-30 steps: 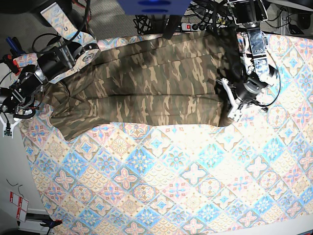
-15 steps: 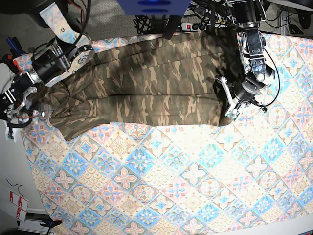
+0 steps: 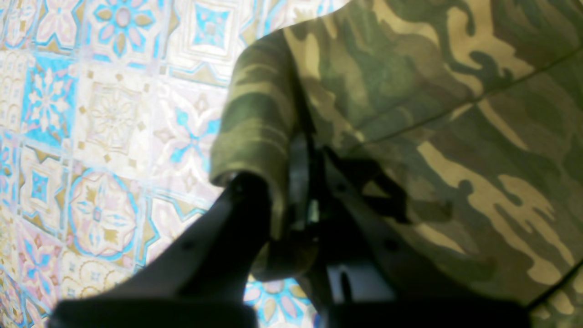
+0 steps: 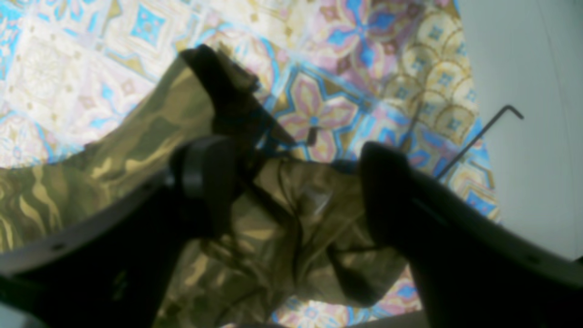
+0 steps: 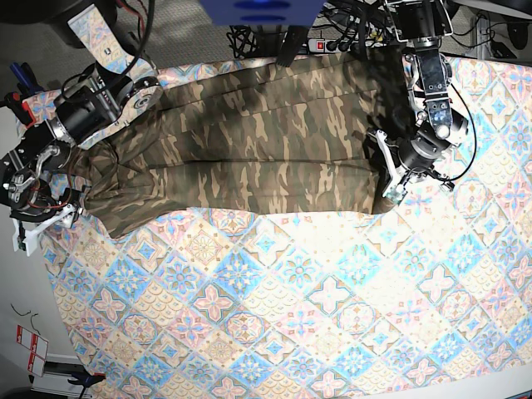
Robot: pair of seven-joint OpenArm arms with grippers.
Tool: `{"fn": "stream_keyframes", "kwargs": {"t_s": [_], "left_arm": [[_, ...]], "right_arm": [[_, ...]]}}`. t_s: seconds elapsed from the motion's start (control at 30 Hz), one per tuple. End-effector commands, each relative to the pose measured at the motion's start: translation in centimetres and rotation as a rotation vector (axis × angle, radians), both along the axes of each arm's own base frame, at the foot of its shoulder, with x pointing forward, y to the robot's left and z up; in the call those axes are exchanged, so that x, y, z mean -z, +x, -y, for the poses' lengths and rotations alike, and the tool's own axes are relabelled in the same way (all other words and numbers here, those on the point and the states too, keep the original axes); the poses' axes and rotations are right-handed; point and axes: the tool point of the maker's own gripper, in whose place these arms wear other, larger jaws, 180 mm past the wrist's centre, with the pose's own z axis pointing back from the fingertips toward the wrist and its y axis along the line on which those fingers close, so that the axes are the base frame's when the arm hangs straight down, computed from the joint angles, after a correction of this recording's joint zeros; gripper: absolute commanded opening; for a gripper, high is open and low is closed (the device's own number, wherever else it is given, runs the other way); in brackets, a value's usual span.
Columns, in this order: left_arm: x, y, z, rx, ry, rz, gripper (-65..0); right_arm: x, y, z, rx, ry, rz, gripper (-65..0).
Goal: Fold the T-shirt properly
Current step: 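Pull the collar end with the right gripper to straighten the strip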
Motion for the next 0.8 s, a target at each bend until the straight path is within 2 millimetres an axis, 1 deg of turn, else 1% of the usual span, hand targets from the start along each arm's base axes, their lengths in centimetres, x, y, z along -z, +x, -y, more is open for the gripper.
{"fn": "stream_keyframes", "kwargs": {"t_s": [0.0,0.17,0.23,0.33,0.43,0.6,0.67,0.77], "left_arm": [[-1.1,0.9,0.0,0.001,-0.006,0.044,-65.0],[-1.1,0.9,0.0,0.003,-0.006,0.044,-65.0],[-1.1,0.9,0.0,0.003,-0.006,0.044,-65.0],[-1.1,0.9,0.0,0.003,-0.006,0.044,-65.0],[-1.1,0.9,0.0,0.003,-0.006,0.044,-65.0],[-1.1,0.9,0.0,0.003,-0.006,0.044,-65.0],[-1.0,0.9,0.0,0.002,-0.007,0.043,-65.0],[-0.2,0.6,0.0,-0.002,-0.013,0.019,-65.0]], "right_arm": [[-1.4,1.0,0.5,0.000,-0.019,0.050,-22.5],[-0.7,1.4,-1.2,-0.017,0.015,0.050,-22.5],[-0.2,1.6,-2.5,-0.031,0.040,0.048,-22.5],[1.3,1.0,-4.4,-0.051,0.074,0.020,-22.5],[1.9,1.0,-6.0,-0.105,0.067,-0.005,-22.5],[2.2,0.7,-6.1,-0.116,0.063,-0.018,-22.5],[2.8,0.1,-6.2,-0.117,0.064,-0.037,-22.5],[2.9,-0.1,-6.1,-0.116,0.061,-0.043,-22.5]]}}
